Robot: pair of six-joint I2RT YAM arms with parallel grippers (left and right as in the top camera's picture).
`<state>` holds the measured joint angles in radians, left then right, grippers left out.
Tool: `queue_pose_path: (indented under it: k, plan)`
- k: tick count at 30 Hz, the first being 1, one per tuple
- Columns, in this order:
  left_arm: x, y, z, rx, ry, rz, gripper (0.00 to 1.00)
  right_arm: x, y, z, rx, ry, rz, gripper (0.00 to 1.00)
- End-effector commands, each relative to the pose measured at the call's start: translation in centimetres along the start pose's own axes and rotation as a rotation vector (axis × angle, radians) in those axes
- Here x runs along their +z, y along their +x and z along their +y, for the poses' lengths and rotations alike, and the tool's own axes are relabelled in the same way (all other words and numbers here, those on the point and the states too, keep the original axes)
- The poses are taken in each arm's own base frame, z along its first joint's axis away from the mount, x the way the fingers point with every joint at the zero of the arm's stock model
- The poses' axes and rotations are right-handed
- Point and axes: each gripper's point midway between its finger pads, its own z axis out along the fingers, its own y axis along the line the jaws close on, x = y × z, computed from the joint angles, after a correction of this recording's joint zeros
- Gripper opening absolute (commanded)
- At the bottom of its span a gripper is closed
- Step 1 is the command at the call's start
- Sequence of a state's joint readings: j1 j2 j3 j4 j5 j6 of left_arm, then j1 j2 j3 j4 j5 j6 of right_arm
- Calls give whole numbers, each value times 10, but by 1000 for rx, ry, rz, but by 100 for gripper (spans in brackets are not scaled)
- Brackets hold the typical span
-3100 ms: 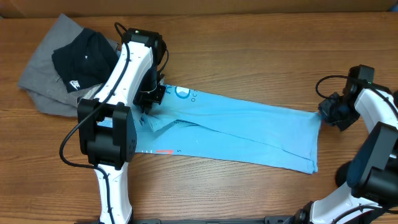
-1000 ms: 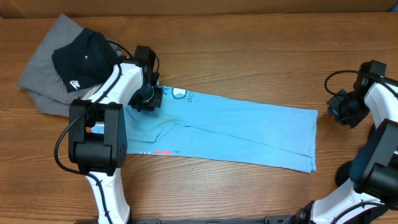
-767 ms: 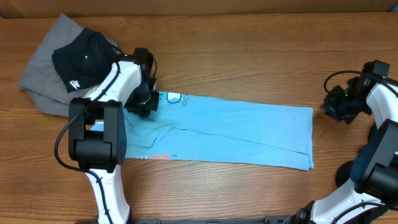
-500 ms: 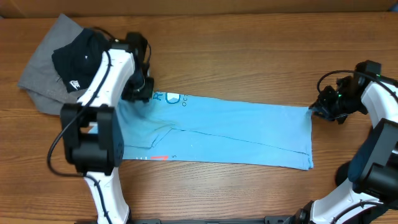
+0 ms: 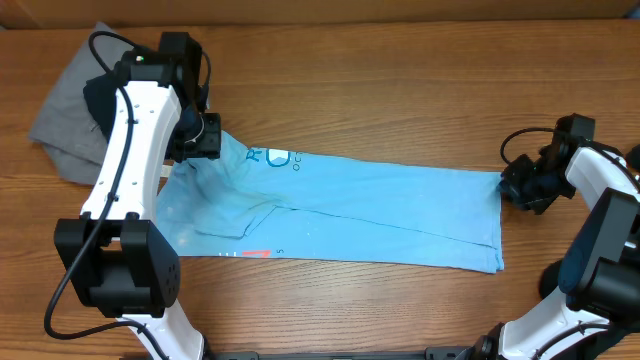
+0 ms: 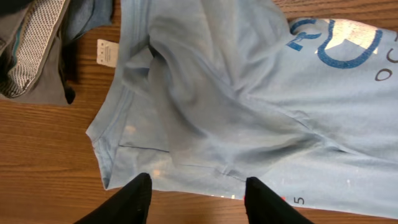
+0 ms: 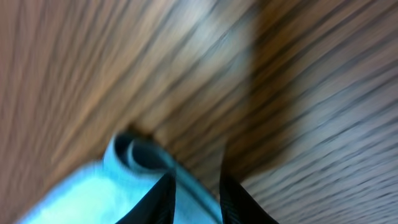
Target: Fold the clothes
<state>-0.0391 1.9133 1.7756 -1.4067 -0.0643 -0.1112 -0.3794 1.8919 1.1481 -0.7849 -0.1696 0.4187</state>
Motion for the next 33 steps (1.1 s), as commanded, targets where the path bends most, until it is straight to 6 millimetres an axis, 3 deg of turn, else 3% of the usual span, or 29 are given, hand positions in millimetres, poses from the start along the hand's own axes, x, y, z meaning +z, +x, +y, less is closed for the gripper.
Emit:
queue_pose_path:
  k: [1,6,8,10,14,21,28,30,32,33]
  plan:
    - [0,2,0,-20,3,4,53,5,-14,-30,135,89,-45,27]
    - [18,19,-12,-11,61,78,53,-4,-28,-37,168,69,-59,28]
    - [32,29,-17,-7,75,116,52,-10,-32,-32,179,10,-41,33]
    - [46,36,-21,-6,91,139,50,-16,-29,-14,114,-115,1,43]
    - [59,40,-32,-11,157,150,44,-22,-5,0,45,-215,112,56]
    - [39,23,-35,-7,181,74,48,-4,32,-13,-57,-63,188,65]
    - [31,16,-34,9,180,43,50,26,64,-27,-122,34,207,63]
    - [31,15,-34,13,176,40,50,32,69,-31,-124,39,208,55]
    - [32,14,-31,13,160,37,50,35,70,-34,-121,45,203,34]
    - [32,14,-30,13,154,36,50,35,69,-35,-118,48,201,31]
